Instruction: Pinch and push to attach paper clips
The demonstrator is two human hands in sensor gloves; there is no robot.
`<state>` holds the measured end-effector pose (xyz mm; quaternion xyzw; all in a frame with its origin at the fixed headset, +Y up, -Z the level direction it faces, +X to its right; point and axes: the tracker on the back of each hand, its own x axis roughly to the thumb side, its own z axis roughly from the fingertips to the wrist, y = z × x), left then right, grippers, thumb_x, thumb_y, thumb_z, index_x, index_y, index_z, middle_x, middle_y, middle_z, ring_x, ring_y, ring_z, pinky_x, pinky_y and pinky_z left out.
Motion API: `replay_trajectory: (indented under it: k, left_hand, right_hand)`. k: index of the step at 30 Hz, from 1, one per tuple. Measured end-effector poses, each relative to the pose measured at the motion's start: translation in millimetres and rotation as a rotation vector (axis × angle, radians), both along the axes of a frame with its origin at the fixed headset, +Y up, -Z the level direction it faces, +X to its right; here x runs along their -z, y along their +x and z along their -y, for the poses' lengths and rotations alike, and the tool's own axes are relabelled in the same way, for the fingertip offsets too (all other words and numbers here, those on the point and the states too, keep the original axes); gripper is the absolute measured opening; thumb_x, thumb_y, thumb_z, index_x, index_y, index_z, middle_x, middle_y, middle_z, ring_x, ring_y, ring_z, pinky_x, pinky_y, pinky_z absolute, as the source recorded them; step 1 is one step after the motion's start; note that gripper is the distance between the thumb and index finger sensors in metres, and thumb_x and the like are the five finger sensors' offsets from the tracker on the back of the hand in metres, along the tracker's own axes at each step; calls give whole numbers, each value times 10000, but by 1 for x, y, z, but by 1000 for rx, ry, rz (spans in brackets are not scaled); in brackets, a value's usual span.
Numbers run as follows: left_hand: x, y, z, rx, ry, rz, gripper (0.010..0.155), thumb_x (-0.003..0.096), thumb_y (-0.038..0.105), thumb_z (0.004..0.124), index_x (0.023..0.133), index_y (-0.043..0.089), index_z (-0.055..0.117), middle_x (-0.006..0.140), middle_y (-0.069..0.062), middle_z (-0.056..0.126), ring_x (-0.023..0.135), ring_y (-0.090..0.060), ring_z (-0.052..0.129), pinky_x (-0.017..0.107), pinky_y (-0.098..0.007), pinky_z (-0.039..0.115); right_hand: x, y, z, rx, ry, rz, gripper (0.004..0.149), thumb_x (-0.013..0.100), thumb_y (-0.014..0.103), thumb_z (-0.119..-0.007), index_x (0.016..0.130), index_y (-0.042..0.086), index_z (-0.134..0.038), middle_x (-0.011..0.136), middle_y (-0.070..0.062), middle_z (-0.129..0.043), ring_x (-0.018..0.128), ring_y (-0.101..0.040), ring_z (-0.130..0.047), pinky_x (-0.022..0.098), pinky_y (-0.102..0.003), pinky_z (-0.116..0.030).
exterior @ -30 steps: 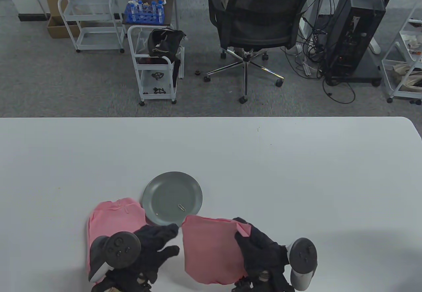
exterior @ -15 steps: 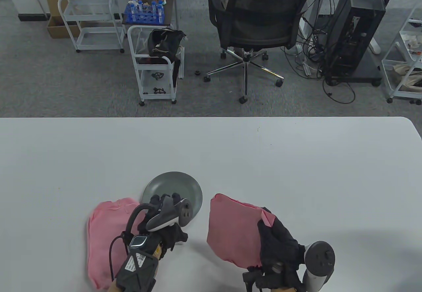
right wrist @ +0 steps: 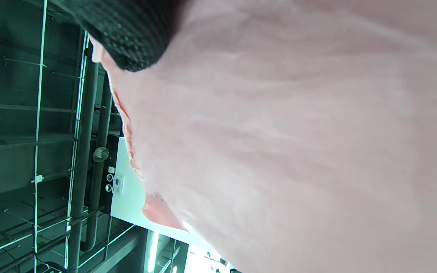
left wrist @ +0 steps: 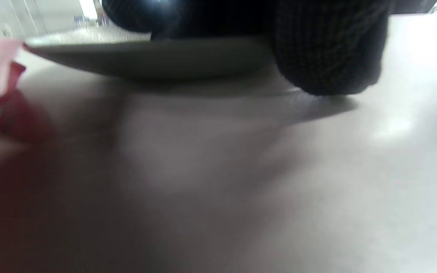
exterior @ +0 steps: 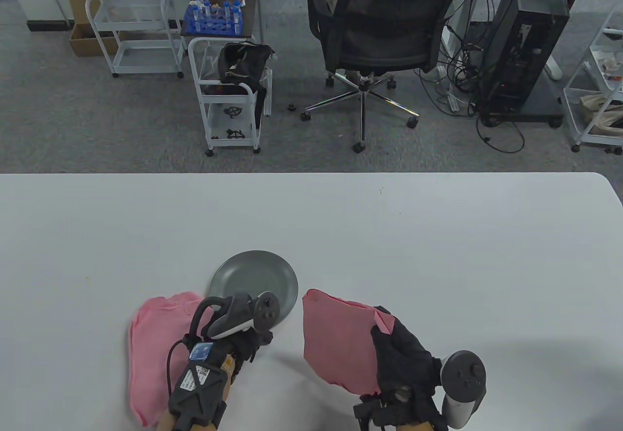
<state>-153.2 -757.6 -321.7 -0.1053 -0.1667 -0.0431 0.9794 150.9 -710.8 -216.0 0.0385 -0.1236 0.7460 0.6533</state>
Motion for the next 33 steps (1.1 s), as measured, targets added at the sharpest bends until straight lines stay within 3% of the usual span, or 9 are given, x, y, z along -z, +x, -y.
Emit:
replay_trajectory:
  k: [6, 15, 20, 25, 27, 29, 30, 32, 33]
  left_hand:
    - [-5, -10, -2, -110, 21, -26, 402, 293, 428, 953, 687, 347, 963, 657, 29, 976, 562, -174, 988, 553, -445, 800]
    - [-7, -11, -1, -118, 28, -24, 373, 315, 427, 937, 680, 351, 953, 691, 38, 968, 593, -183, 974, 566, -456, 788]
    - [-5, -15, -3, -182, -76, -79, 358, 327, 411, 929, 680, 350, 948, 733, 44, 955, 653, -207, 944, 603, -480, 752]
    - [-4, -17, -9, -160, -60, -75, 354, 329, 423, 832, 671, 385, 915, 730, 78, 981, 667, -166, 992, 615, -471, 755]
    - [-3, -25, -22, -293, -22, -117, 359, 341, 429, 792, 686, 392, 885, 740, 82, 962, 666, -156, 990, 609, -461, 761]
    - [-4, -41, -46, -656, 18, -149, 355, 351, 432, 781, 691, 391, 871, 717, 76, 967, 614, -142, 1011, 577, -441, 794]
    - [-4, -45, -53, -793, 7, -142, 350, 358, 427, 782, 695, 385, 868, 707, 65, 970, 591, -147, 1017, 563, -438, 804]
    - [-11, -50, -76, -1254, -94, -54, 346, 378, 405, 805, 715, 360, 870, 712, 34, 970, 579, -167, 1022, 558, -446, 802]
    - [-14, -48, -84, -1358, -132, -20, 346, 386, 386, 820, 726, 349, 875, 722, 20, 968, 588, -182, 1018, 569, -457, 792]
  right_hand:
    - [3, 3, 6, 21, -56, -1, 424, 443, 378, -779, 827, 204, -735, 742, -41, -932, 614, -315, -971, 610, -530, -690]
    - [6, 5, 10, 23, -92, 10, 415, 440, 408, -778, 797, 198, -768, 681, -43, -965, 547, -302, -1003, 584, -505, -723]
    - [7, 5, 11, 12, -98, 14, 414, 442, 402, -772, 801, 197, -762, 689, -42, -959, 557, -305, -997, 589, -507, -716]
    - [8, 3, 12, 13, -99, -7, 413, 443, 397, -766, 804, 197, -757, 694, -45, -954, 564, -306, -992, 594, -507, -712]
    - [8, 1, 11, 3, -94, -22, 413, 442, 394, -767, 803, 194, -758, 691, -43, -955, 560, -305, -994, 594, -507, -712]
    - [8, -2, 9, -28, -84, -40, 409, 442, 382, -762, 807, 197, -751, 684, -38, -957, 552, -297, -998, 590, -499, -720]
    - [8, -4, 8, -42, -82, -39, 408, 441, 379, -761, 806, 196, -752, 675, -35, -962, 540, -288, -1007, 587, -492, -728]
    - [8, -10, 6, -78, -70, -60, 408, 443, 372, -759, 811, 197, -749, 660, -33, -970, 523, -276, -1018, 582, -484, -739]
    - [7, -14, 5, -85, -67, -74, 408, 444, 365, -757, 816, 196, -746, 651, -31, -974, 512, -272, -1024, 579, -482, -743]
